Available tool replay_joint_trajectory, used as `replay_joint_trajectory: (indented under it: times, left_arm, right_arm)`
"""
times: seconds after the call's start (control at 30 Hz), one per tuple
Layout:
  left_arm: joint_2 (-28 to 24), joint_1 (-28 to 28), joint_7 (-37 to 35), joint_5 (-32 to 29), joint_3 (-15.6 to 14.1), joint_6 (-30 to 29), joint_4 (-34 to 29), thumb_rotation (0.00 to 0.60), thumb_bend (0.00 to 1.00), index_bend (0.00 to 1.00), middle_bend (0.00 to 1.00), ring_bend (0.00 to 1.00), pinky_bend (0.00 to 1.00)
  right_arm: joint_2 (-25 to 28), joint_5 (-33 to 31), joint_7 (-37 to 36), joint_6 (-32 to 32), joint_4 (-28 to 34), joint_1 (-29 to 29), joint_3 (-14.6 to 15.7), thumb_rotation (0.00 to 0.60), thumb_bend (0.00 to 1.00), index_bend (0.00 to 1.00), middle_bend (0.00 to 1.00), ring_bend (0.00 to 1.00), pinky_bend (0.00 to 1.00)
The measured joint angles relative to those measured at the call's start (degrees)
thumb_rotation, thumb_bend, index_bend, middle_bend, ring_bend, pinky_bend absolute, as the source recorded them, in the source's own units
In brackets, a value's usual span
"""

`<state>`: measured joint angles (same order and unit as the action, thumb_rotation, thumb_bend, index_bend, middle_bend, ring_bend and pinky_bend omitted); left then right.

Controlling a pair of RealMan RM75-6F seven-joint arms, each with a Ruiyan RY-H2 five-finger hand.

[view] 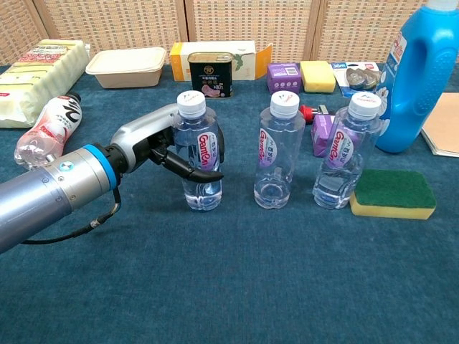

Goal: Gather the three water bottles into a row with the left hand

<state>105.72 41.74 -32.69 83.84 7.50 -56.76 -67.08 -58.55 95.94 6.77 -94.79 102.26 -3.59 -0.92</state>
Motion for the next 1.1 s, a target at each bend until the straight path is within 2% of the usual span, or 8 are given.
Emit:
replay_joint_trajectory:
  times: [0.3,0.4,0.47,0.53,0.67,0.77,1.0,1.1]
  left_arm:
    - [0.4,0.4,1.2,-0.5,0.2,0.4,0.6,0.600,0.22,0.65,0.49,0.30,0.44]
    - [0.1,0.6,2.2,-0.8,0.1,1.3,0.3,0.600,0.21,0.56,0.37,0.20,0.40]
    - [-0.2,0.8,2.9,-0.9,0.1,1.7,-0.1,0.600,0.21,0.43,0.22,0.10,0.35]
    - [-0.5,0.9,3.2,-1.1,0.0,2.1,-0.8,0.600,0.21,0.34,0.14,0.04,0.32]
    - [-1.1,1.0,3.1,-1.0,-0.2,2.3,-1.8,0.600,0.21,0.22,0.03,0.00,0.29]
    - [-1.3,1.0,2.9,-0.8,-0.2,2.1,-2.0,0.600,0.21,0.18,0.00,0.00,0.29]
    - [-1.9,0.7,2.3,-0.6,-0.2,1.3,-2.6,0.600,0.21,0.17,0.00,0.00,0.29]
    - [-2.3,0.6,1.5,-0.7,-0.1,1.1,-3.2,0.600,0.21,0.13,0.00,0.00,0.29]
  right_arm:
    - [0.1,-0.1,-0.3,-0.1,-0.1,0.0,0.0,0.600,0.16,0.00,0.00,0.00,0.00]
    - [0.1,0.0,-0.3,-0.2,-0.1,-0.1,0.0,0.600,0.16,0.00,0.00,0.00,0.00]
    - [0.1,0.0,-0.2,-0.2,-0.1,-0.1,0.0,0.600,0.16,0.00,0.00,0.00,0.00]
    - [0.1,0.0,-0.1,-0.1,0.0,0.0,0.0,0.600,0.16,0.00,0.00,0.00,0.00]
    - [0.1,0.0,-0.1,-0.1,0.0,-0.1,0.0,0.600,0.16,0.00,0.00,0.00,0.00]
    - [0.1,0.0,-0.2,-0.2,0.0,-0.1,0.0,0.600,0.16,0.00,0.00,0.00,0.00]
    - [0.2,0.1,-0.4,-0.4,-0.1,-0.2,0.0,0.600,0.16,0.00,0.00,0.00,0.00]
    - [0.2,0.1,-0.4,-0.5,-0.1,-0.2,0.0,0.600,0.16,0.00,0.00,0.00,0.00]
